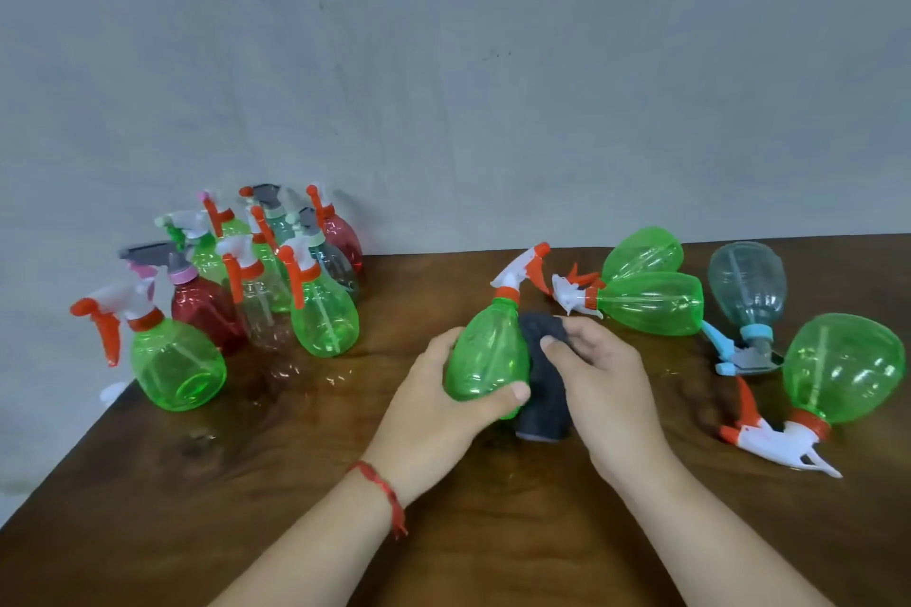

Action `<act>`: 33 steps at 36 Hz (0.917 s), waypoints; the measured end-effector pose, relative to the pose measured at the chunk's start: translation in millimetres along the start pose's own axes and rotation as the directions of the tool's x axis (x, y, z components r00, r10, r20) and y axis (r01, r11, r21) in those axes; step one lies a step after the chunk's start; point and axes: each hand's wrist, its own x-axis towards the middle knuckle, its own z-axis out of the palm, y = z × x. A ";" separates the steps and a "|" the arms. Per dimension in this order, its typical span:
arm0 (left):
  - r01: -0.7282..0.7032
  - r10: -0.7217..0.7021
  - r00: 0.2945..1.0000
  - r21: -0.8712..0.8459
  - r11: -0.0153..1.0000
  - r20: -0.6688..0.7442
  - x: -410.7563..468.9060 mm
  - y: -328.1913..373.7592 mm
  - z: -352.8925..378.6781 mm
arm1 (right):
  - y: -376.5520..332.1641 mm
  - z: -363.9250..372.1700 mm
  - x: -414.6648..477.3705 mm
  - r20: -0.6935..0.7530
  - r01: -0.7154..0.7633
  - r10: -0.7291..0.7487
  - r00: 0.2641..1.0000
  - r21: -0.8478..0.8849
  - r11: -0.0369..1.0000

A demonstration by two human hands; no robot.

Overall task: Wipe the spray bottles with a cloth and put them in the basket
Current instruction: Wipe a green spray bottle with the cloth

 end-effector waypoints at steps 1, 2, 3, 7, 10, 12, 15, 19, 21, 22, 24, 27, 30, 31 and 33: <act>-0.040 0.040 0.998 -0.003 0.999 0.056 1.0 -3.7 -2.9 | 2.1 -0.7 4.9 0.001 0.002 -0.002 1.000 0.001 1.000; -0.065 0.065 0.992 -0.008 0.998 0.104 2.4 -7.2 -6.1 | 3.7 -2.0 9.5 0.003 0.004 -0.004 1.000 0.006 1.000; -0.081 0.082 0.987 -0.013 0.997 0.137 5.0 -11.1 -9.1 | 4.9 -3.3 13.5 0.007 0.005 -0.005 1.000 0.019 1.000; -0.127 0.132 0.980 -0.044 0.991 0.146 18.1 -18.1 -16.2 | 9.9 -5.9 24.0 0.043 -0.004 -0.001 0.999 0.115 0.993; -0.181 0.185 0.969 -0.041 0.983 0.165 19.1 -21.8 -16.5 | 13.0 -6.0 21.3 0.085 -0.004 -0.010 0.996 0.155 0.988; -0.233 0.231 0.956 -0.012 0.972 0.182 16.5 -23.6 -17.2 | 15.1 -5.0 18.8 0.095 0.020 -0.035 0.995 0.152 0.988; -0.335 0.312 0.924 0.079 0.939 0.219 11.4 -23.8 -18.7 | 14.7 -3.6 13.9 0.107 0.089 -0.103 0.989 0.123 0.988; -0.423 0.395 0.895 0.119 0.898 0.206 8.5 -25.7 -21.3 | 13.3 -1.4 5.7 0.156 0.198 -0.208 0.966 0.075 0.977; -0.473 0.443 0.874 0.142 0.869 0.201 9.7 -26.4 -23.4 | 14.1 -0.1 2.4 0.184 0.255 -0.261 0.948 0.053 0.965; -0.497 0.466 0.862 0.151 0.854 0.200 10.1 -25.9 -24.2 | 14.2 0.2 1.1 0.197 0.282 -0.285 0.938 0.044 0.958; -0.540 0.508 0.838 0.166 0.825 0.199 10.6 -24.7 -24.6 | 14.3 0.5 -1.1 0.226 0.333 -0.326 0.918 0.008 0.943; -0.575 0.545 0.817 0.191 0.795 0.190 10.6 -24.5 -22.8 | 15.8 -1.6 -2.9 0.271 0.412 -0.383 0.883 -0.059 0.909; -0.595 0.575 0.804 0.211 0.775 0.154 9.5 -24.6 -21.4 | 18.4 -4.3 -4.0 0.306 0.490 -0.439 0.845 -0.111 0.865; -0.591 0.574 0.807 0.196 0.783 0.140 9.0 -25.7 -20.9 | 19.1 -4.7 -4.1 0.309 0.505 -0.451 0.838 -0.124 0.854; -0.559 0.550 0.829 0.127 0.819 0.102 8.2 -29.4 -20.0 | 20.5 -4.1 -4.2 0.304 0.522 -0.466 0.831 -0.135 0.842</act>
